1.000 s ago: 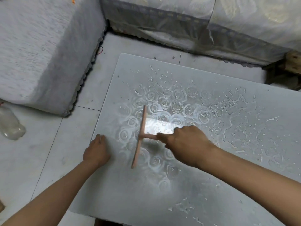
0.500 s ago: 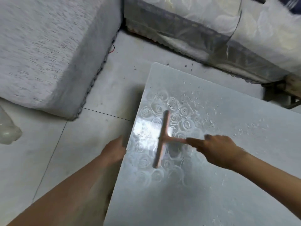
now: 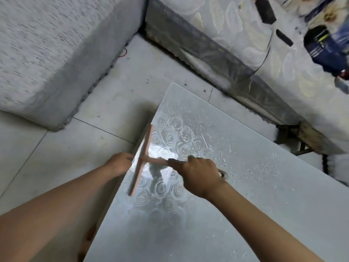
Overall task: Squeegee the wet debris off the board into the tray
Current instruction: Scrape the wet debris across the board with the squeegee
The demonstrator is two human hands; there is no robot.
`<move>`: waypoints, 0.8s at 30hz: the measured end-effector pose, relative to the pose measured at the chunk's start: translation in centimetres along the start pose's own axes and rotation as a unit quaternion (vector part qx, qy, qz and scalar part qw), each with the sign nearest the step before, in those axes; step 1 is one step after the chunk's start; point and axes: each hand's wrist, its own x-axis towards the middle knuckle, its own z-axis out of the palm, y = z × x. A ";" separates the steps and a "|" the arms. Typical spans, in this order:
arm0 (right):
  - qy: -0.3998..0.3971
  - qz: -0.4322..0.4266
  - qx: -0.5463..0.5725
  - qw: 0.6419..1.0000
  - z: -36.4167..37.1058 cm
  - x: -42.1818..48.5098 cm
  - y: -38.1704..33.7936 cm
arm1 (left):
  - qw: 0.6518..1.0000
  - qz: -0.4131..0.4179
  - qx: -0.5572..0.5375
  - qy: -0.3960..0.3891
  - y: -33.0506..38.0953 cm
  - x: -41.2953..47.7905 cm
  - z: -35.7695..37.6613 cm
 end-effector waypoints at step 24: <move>-0.078 0.087 0.107 0.987 1.7 -0.3 13.3 | 0.996 -0.022 0.058 0.058 6.1 3.7 0.0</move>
